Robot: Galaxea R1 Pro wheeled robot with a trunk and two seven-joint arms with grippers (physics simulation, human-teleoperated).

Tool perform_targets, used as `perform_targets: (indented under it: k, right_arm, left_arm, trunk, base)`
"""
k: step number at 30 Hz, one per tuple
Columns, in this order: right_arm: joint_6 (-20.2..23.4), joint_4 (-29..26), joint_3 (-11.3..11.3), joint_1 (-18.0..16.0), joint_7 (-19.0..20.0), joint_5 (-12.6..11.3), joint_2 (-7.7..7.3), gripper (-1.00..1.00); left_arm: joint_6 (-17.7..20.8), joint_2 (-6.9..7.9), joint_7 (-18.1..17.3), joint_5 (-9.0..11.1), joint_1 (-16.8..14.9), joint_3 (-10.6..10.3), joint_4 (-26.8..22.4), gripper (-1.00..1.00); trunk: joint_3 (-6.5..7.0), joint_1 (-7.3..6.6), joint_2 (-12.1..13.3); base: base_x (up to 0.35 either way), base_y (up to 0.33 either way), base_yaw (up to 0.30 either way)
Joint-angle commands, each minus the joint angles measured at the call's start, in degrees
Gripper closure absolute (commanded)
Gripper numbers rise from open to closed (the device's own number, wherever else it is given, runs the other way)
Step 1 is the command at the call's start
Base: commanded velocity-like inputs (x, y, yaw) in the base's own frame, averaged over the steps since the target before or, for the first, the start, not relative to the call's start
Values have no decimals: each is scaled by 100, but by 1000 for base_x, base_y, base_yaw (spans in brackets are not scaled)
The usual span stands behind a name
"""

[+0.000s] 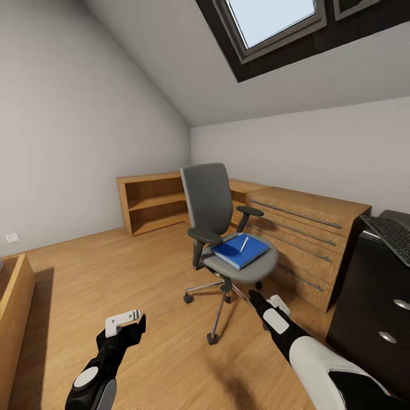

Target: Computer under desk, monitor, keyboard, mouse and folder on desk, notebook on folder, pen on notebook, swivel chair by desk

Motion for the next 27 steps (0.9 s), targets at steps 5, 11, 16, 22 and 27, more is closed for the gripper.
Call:
perform_targets:
  k: [5, 11, 16, 22, 27]
  right_arm:
    - [-27, -3, -31, 3, 3, 4, 14, -100]
    - [-35, -4, -20, 5, 7, 26, 60, -100]
    - [-45, -4, -17, 6, 7, 139, 165, -100]
    - [-258, 30, -11, 20, 7, 565, 239, -100]
    - [-713, 269, -8, 63, 7, 1050, 321, -100]
  left_arm:
    - [19, 1, 48, 55, -3, -8, 11, -100]
    - [19, 1, 33, 51, -5, -30, 287, -100]
    - [19, -2, 22, 45, -3, -53, 588, -100]
    - [19, -12, 14, 43, -3, -73, 751, -100]
    - [20, -15, 14, 43, -3, -77, 758, -100]
  trunk:
    - [-6, -2, -3]
    - [48, -68, 117]
    - [137, -177, 318]
    - [245, -309, 559]
    - [335, -419, 759]
  base:
    - [-17, 0, 0]
    - [-5, 0, 0]
    - [-1, 0, 0]
    - [0, 0, 0]
    - [0, 0, 0]
